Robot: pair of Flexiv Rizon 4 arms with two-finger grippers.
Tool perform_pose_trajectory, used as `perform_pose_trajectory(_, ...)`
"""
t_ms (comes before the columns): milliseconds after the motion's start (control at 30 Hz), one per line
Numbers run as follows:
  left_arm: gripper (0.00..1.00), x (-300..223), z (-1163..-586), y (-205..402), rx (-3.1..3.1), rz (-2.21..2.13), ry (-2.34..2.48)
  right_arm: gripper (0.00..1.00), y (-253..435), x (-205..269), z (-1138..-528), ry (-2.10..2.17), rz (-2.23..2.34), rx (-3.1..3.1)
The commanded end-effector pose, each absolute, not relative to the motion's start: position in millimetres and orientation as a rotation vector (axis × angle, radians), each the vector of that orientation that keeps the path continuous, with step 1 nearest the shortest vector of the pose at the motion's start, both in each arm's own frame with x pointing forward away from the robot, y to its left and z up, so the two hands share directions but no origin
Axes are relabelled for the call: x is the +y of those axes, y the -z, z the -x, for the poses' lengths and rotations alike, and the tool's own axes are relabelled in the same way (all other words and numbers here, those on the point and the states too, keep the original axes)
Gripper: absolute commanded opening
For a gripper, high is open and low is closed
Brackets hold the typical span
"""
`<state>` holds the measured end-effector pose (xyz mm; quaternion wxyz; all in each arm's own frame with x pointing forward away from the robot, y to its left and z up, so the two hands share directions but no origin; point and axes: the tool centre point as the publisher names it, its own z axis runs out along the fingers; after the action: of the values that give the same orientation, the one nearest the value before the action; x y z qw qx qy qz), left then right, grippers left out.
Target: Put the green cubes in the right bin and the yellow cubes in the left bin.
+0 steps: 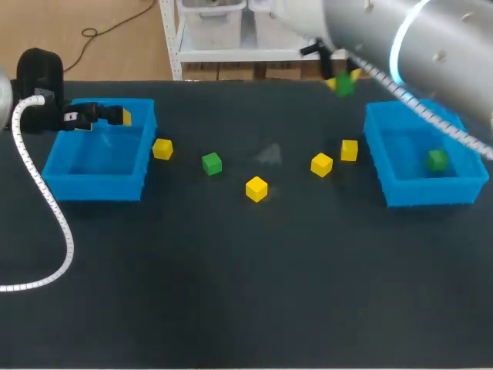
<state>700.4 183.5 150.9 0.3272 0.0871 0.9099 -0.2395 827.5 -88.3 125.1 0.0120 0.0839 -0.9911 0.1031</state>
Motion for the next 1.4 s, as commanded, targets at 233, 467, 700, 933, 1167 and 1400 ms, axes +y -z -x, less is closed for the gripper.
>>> perform_pose_trajectory(233,1.00,185,-700,-150,2.376,-0.230,0.635,0.00,-76,-189,-766,-0.192,0.169,-3.082)
perform_pose_trajectory(467,1.00,185,-700,-150,2.376,-0.230,0.635,1.00,-55,-200,-756,-0.203,0.222,-3.018)
perform_pose_trajectory(700,1.00,185,-700,-150,2.376,-0.230,0.635,1.00,-77,-192,-767,-0.204,0.176,-3.078)
perform_pose_trajectory(933,1.00,185,-700,-150,2.376,-0.230,0.635,1.00,-115,-125,-789,-0.256,-0.188,-3.151)
perform_pose_trajectory(1167,1.00,185,-700,-150,2.376,-0.230,0.635,1.00,-120,-22,-805,-0.244,-0.553,-3.123)
perform_pose_trajectory(1400,1.00,185,-700,-150,2.376,-0.230,0.635,1.00,-107,65,-805,-0.191,-0.826,-3.056)
